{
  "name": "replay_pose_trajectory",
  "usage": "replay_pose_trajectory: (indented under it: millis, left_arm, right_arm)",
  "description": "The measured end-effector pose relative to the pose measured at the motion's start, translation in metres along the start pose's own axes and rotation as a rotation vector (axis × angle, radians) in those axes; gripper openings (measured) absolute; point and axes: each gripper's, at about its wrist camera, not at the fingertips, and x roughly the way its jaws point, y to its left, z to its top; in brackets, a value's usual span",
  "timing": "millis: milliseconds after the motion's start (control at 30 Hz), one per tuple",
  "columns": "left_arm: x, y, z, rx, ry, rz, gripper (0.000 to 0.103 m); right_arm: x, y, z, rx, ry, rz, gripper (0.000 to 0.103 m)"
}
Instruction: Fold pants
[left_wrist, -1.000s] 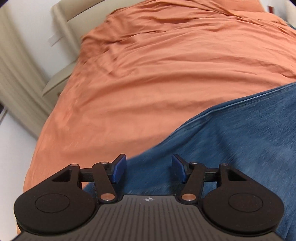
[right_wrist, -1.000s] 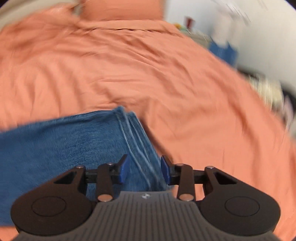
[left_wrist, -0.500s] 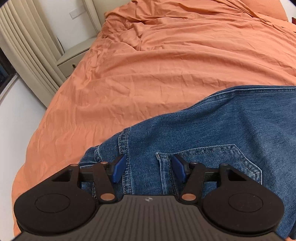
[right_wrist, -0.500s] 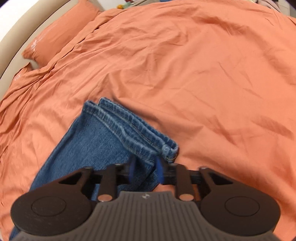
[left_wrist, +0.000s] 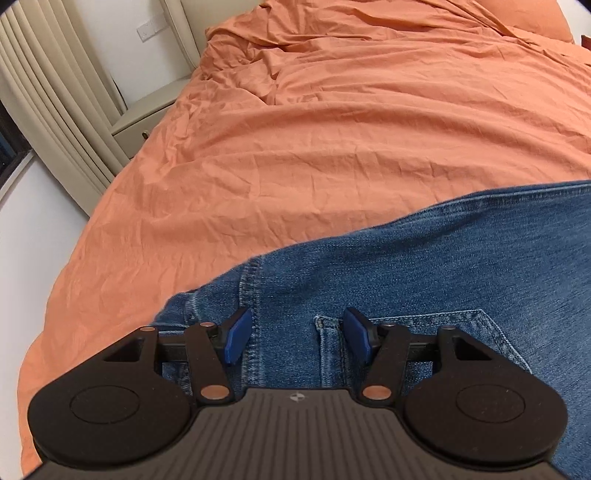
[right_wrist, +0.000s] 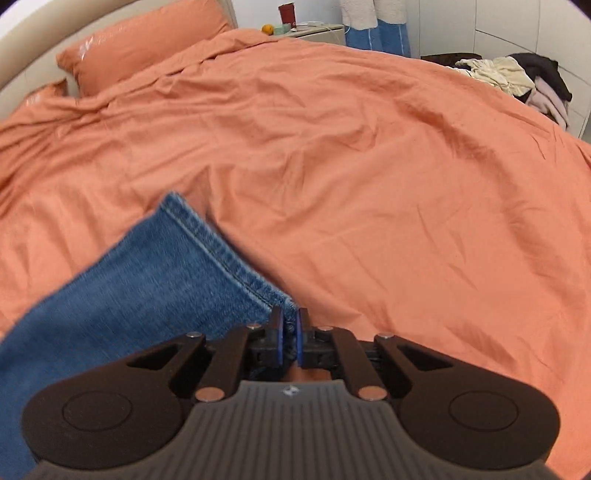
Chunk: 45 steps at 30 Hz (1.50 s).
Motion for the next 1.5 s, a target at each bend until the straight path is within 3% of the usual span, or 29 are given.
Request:
replay_pose_trajectory:
  millis: [33,100,367,467,567,667,767,867,967,1033,1100,1167,1300,1433,1500]
  left_arm:
    - [-0.005,0.004,0.001,-0.01,-0.012,-0.006,0.068]
    - [-0.018,0.018,0.001,-0.042,-0.046,-0.017,0.072]
    - [-0.031,0.096,-0.017,-0.265,-0.07,-0.092,0.08]
    - [-0.016,0.124,-0.029,-0.388,-0.046,-0.141,0.081]
    - [0.009,0.145,-0.04,-0.502,-0.014,-0.239,0.081]
    - [0.038,0.153,-0.045,-0.565,0.026,-0.308,0.082]
    - [0.063,0.154,-0.047,-0.572,0.075,-0.351,0.09]
    - [0.082,0.157,-0.042,-0.577,0.13,-0.394,0.09]
    - [0.09,0.151,-0.029,-0.539,0.16,-0.41,0.075]
    - [0.085,0.143,-0.019,-0.489,0.161,-0.362,0.067]
    - [0.07,0.13,-0.009,-0.397,0.103,-0.294,0.049]
    - [0.06,0.122,-0.001,-0.335,0.06,-0.245,0.045]
    - [0.08,0.108,0.0,-0.291,0.111,-0.19,0.047]
    - [0.08,0.105,0.003,-0.315,0.122,-0.168,0.052]
    - [0.068,0.103,0.006,-0.276,0.096,-0.146,0.063]
  right_arm:
    - [-0.003,0.004,0.0,-0.033,-0.012,-0.025,0.021]
    - [-0.013,0.011,0.0,-0.104,-0.044,-0.056,0.034]
    - [-0.05,0.07,-0.029,-0.255,-0.076,0.075,0.033]
    - [-0.049,0.104,-0.051,-0.333,-0.064,0.09,0.034]
    - [-0.046,0.133,-0.068,-0.395,-0.054,0.08,0.034]
    - [-0.045,0.152,-0.079,-0.427,-0.043,0.069,0.035]
    - [-0.045,0.165,-0.087,-0.466,-0.037,0.046,0.036]
    - [-0.046,0.174,-0.091,-0.488,-0.036,0.02,0.037]
    - [-0.046,0.182,-0.093,-0.496,-0.036,-0.009,0.038]
    - [-0.045,0.186,-0.093,-0.504,-0.039,-0.027,0.038]
    - [-0.045,0.19,-0.093,-0.514,-0.05,-0.041,0.038]
    - [-0.046,0.192,-0.09,-0.517,-0.062,-0.053,0.038]
    - [-0.043,0.185,-0.077,-0.462,-0.069,-0.064,0.038]
    - [-0.043,0.162,-0.055,-0.324,-0.062,-0.019,0.038]
    - [-0.044,0.147,-0.042,-0.257,-0.06,0.017,0.038]
